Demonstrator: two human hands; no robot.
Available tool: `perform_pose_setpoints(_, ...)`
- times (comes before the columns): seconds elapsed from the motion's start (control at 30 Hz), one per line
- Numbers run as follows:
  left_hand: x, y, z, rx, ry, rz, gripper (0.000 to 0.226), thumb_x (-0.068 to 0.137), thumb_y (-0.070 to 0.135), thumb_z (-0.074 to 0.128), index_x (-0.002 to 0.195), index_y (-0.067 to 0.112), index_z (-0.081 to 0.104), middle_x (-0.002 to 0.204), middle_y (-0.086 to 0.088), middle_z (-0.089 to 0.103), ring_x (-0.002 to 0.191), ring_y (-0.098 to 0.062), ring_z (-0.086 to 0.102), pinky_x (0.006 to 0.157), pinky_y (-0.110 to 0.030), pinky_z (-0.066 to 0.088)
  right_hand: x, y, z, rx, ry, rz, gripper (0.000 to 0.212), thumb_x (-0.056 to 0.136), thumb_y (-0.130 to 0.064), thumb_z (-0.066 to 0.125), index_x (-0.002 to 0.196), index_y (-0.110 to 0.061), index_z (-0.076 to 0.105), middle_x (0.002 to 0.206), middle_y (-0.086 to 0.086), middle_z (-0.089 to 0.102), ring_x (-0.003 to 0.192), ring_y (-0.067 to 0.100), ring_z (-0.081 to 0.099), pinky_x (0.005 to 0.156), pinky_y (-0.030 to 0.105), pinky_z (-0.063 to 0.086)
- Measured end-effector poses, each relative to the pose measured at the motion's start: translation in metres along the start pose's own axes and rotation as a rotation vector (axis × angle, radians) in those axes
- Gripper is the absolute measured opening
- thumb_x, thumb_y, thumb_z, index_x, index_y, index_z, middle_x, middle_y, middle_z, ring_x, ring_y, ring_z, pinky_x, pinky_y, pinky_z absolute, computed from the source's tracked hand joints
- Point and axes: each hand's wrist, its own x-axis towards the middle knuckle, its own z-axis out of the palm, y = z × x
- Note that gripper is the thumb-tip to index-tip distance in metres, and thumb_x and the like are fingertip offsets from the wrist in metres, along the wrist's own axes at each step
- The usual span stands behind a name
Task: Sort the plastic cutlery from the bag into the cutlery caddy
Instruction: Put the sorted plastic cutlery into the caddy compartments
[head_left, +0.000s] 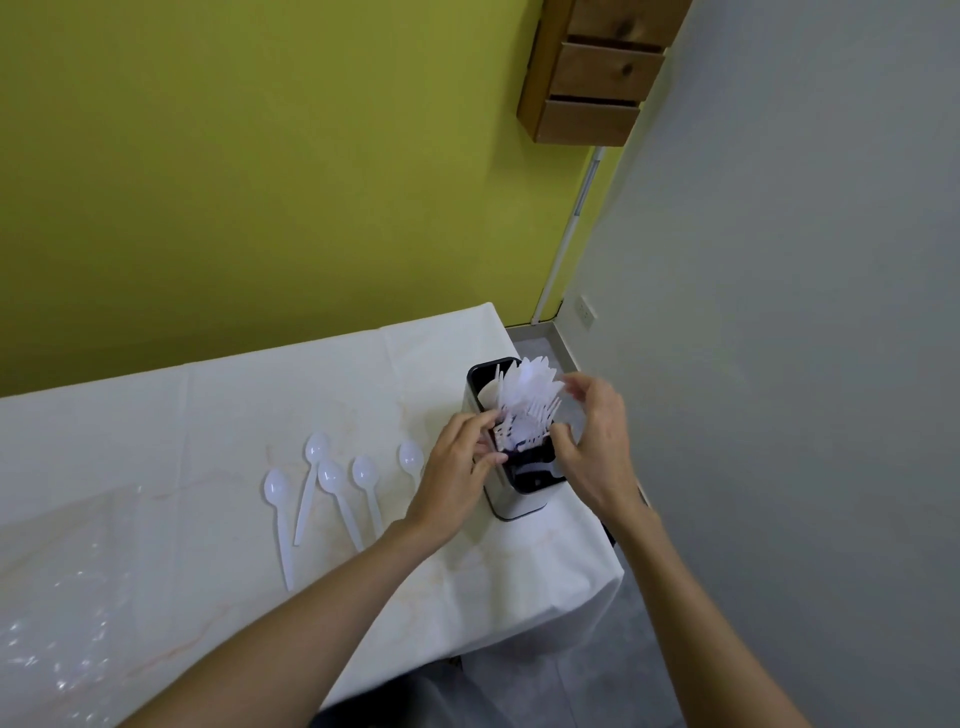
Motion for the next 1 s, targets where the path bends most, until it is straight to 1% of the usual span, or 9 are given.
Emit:
perform_pose_setpoints(0.17,-0.019,-0.035,-0.032,0.047,0.031,-0.033,0.042,0.09,0.005,0.062,0.129,0.019,0.055,0.112,0.01,0.052,0.1,-0.001,0.054,0.088,-0.009,0.043,-0.007,-0.033,0.019,0.0,0.237,-0.242,0.038,0.077,0.006,0.044,0.11,-0.008,0.057,0.105,-0.002,0.054,0.093,0.023,0.051,0.077,0.034,0.047)
perform_pose_setpoints(0.27,-0.034,-0.064,-0.058,0.119,0.187,-0.16,0.036,0.089,-0.002,0.06,0.121,0.014,0.06,0.107,0.006,0.056,0.095,-0.012,0.057,0.087,-0.021,0.047,-0.012,-0.056,0.045,0.043,0.185,-0.373,0.031,0.08,0.007,0.043,0.102,-0.004,0.063,0.098,0.006,0.06,0.091,0.022,0.055,0.079,0.026,0.046)
perform_pose_setpoints(0.33,-0.046,-0.085,-0.076,0.137,0.299,-0.316,0.03,0.088,-0.005,0.058,0.115,0.009,0.062,0.104,-0.004,0.059,0.095,-0.019,0.058,0.085,-0.028,0.048,-0.018,-0.068,0.067,0.055,0.042,-0.4,0.029,0.079,0.007,0.046,0.098,-0.003,0.065,0.095,0.008,0.063,0.089,0.02,0.056,0.078,0.023,0.046)
perform_pose_setpoints(0.4,-0.059,-0.11,-0.091,0.198,0.387,-0.47,0.023,0.087,-0.001,0.061,0.109,0.006,0.061,0.105,-0.011,0.06,0.097,-0.027,0.058,0.084,-0.032,0.047,-0.026,-0.07,0.096,0.0,-0.187,-0.305,0.028,0.082,0.003,0.048,0.102,-0.005,0.065,0.097,0.008,0.064,0.089,0.023,0.058,0.076,0.029,0.047)
perform_pose_setpoints(0.47,-0.071,-0.127,-0.103,0.298,0.438,-0.665,0.026,0.085,0.008,0.067,0.108,0.002,0.057,0.109,-0.016,0.058,0.102,-0.035,0.054,0.088,-0.039,0.043,-0.032,-0.063,0.124,-0.11,-0.418,-0.068,0.026,0.088,-0.002,0.049,0.111,-0.006,0.061,0.108,0.01,0.062,0.098,0.027,0.057,0.08,0.034,0.048)
perform_pose_setpoints(0.6,-0.09,-0.147,-0.115,0.341,0.365,-1.012,0.05,0.077,0.029,0.077,0.107,-0.004,0.055,0.112,-0.022,0.057,0.105,-0.039,0.054,0.09,-0.042,0.041,-0.039,-0.049,0.165,-0.261,-0.55,0.278,0.024,0.096,-0.013,0.052,0.117,-0.002,0.05,0.12,0.016,0.056,0.107,0.031,0.056,0.087,0.036,0.046)
perform_pose_setpoints(0.73,-0.091,-0.15,-0.125,0.369,0.272,-0.933,0.028,0.084,0.025,0.069,0.083,-0.002,0.069,0.086,-0.019,0.071,0.088,-0.036,0.065,0.072,-0.037,0.048,-0.039,-0.048,0.181,-0.257,-0.578,0.417,0.022,0.095,-0.009,0.05,0.116,-0.001,0.046,0.115,0.017,0.058,0.101,0.032,0.059,0.079,0.036,0.049)
perform_pose_setpoints(0.87,-0.073,-0.145,-0.134,0.301,0.318,-0.9,0.021,0.088,0.022,0.064,0.095,0.001,0.065,0.098,-0.015,0.068,0.096,-0.032,0.063,0.076,-0.034,0.046,-0.04,-0.061,0.192,-0.121,-0.603,0.47,0.012,0.094,-0.014,0.053,0.101,-0.005,0.048,0.094,0.009,0.059,0.081,0.023,0.055,0.069,0.031,0.047)
perform_pose_setpoints(1.0,-0.053,-0.143,-0.136,0.277,0.215,-0.844,0.022,0.085,0.023,0.068,0.095,0.005,0.06,0.099,-0.011,0.059,0.093,-0.029,0.058,0.075,-0.032,0.042,-0.048,-0.072,0.205,-0.075,-0.627,0.485,0.033,0.089,-0.033,0.068,0.103,-0.008,0.052,0.088,0.0,0.057,0.082,0.018,0.057,0.069,0.027,0.042)
